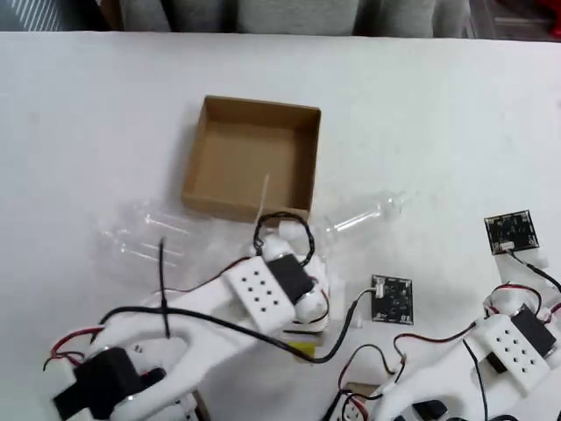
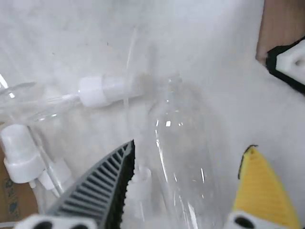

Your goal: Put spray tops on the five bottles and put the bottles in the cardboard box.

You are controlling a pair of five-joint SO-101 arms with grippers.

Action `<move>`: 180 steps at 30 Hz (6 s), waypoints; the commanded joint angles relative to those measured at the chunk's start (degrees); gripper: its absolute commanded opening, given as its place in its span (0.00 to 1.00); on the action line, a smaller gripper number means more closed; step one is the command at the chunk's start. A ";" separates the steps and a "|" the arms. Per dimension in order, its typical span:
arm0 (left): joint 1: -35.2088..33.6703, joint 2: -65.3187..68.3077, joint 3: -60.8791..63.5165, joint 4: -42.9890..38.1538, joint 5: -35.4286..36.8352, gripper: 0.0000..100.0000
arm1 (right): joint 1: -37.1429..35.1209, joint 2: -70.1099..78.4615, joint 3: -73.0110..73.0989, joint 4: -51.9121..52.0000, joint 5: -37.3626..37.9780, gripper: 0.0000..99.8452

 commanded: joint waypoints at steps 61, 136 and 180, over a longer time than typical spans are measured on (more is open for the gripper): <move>-5.14 8.57 -8.79 0.70 12.13 0.09 | 0.66 -1.19 3.25 -7.43 3.60 0.02; -92.09 -22.20 11.34 -14.95 42.73 0.09 | -103.25 35.47 -24.35 -1.54 -2.37 0.19; -72.66 -43.91 11.96 -12.75 42.99 0.09 | -72.22 -7.43 -32.35 3.21 -71.38 0.02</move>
